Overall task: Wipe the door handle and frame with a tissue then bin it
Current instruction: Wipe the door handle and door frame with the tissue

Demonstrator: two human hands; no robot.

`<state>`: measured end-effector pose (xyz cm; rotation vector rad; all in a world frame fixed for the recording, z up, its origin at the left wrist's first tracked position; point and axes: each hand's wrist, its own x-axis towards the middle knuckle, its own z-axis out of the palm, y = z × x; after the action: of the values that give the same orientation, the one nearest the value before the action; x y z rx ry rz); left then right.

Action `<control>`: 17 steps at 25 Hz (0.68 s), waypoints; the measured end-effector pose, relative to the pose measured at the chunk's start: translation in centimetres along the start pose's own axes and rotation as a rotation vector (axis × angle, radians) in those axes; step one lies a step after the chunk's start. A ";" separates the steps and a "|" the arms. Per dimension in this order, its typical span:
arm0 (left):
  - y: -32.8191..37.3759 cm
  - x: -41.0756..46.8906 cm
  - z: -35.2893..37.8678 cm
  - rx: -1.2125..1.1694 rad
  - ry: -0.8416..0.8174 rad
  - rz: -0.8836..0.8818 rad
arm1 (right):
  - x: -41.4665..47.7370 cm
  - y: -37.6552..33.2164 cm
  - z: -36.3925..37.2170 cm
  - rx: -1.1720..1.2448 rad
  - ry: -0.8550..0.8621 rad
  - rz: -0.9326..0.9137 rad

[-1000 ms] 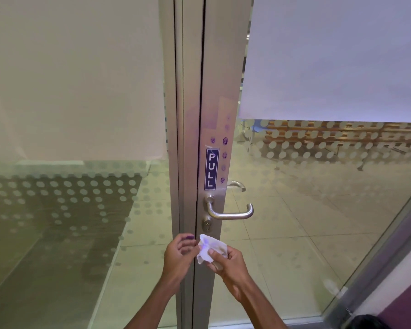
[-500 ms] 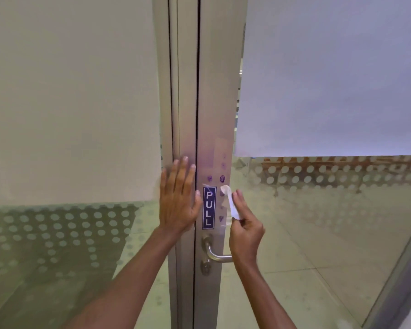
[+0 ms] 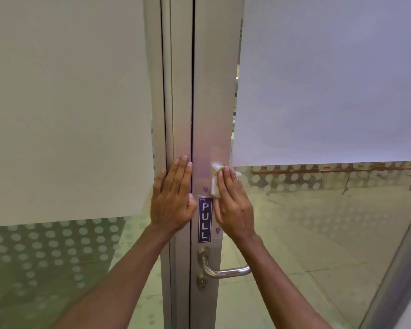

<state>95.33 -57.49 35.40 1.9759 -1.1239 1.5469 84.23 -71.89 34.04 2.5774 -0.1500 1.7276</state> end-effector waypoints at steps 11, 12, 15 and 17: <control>-1.9 -0.2 0.0 0.071 -0.005 0.130 | -3.2 0.6 1.4 -0.150 -0.024 -0.081; -1.9 -0.3 -0.1 0.069 -0.003 0.129 | -4.0 0.6 1.5 -0.160 -0.046 -0.086; -1.8 -0.2 -0.2 0.069 -0.004 0.129 | -3.4 1.2 1.2 -0.188 -0.055 -0.110; -1.8 -0.2 -0.3 0.067 -0.005 0.127 | -2.9 1.2 1.2 -0.172 -0.035 -0.100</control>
<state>96.53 -56.15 35.57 1.9868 -1.2360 1.6643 84.15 -73.04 30.89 2.4488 -0.1605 1.5633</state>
